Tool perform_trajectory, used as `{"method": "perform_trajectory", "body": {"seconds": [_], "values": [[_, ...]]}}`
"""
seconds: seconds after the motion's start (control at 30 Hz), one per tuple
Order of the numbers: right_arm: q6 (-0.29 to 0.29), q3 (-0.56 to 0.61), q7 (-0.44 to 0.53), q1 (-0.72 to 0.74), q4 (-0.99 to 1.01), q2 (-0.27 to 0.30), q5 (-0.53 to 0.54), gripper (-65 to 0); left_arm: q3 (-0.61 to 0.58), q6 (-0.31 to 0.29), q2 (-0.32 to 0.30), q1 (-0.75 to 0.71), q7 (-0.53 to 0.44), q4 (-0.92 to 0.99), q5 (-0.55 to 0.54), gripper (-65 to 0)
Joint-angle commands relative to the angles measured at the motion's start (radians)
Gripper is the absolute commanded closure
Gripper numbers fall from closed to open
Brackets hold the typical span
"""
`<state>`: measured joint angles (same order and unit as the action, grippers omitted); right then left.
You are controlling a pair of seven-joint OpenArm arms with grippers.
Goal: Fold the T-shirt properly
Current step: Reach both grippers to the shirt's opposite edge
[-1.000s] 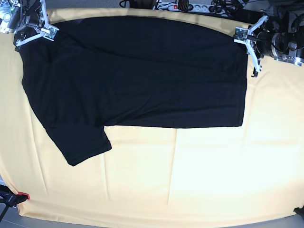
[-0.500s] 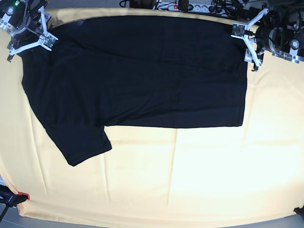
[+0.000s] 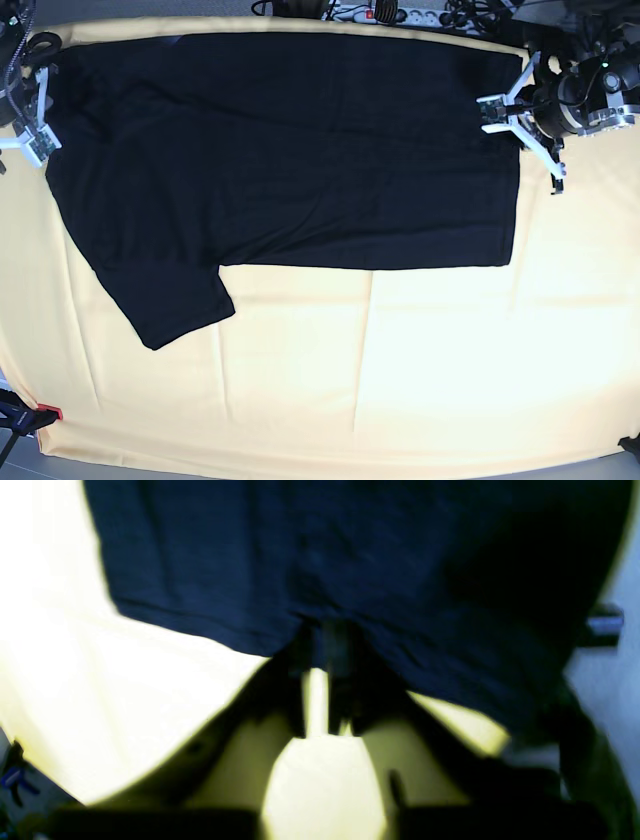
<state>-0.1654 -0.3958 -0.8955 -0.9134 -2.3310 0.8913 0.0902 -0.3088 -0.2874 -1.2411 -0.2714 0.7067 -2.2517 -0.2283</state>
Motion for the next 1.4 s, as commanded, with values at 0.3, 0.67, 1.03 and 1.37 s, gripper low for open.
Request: {"method": "perform_trajectory", "body": {"seconds": [0.3,0.67,1.03,1.37], "values": [[-0.050,-0.051,0.097,0.134,0.131,-0.035,0.227,-31.9,0.393,0.135,0.261,0.006,-0.063,0.141,-0.156,-34.5],[-0.130,-0.050,0.095,0.282,0.209,-0.099,0.359,-31.9,0.648,0.011,0.581,0.109,-0.109,0.570,-0.458,-34.5],[-0.130,-0.050,0.090,0.282,0.209,-0.098,0.359,-31.9,0.628,-0.131,0.666,0.415,-0.036,1.074,-0.612,-34.8],[-0.131,-0.050,0.099,0.282,0.209,-0.098,0.359,-31.9,0.470,-0.287,0.726,0.475,0.233,1.176,-0.846,-34.7]]}}
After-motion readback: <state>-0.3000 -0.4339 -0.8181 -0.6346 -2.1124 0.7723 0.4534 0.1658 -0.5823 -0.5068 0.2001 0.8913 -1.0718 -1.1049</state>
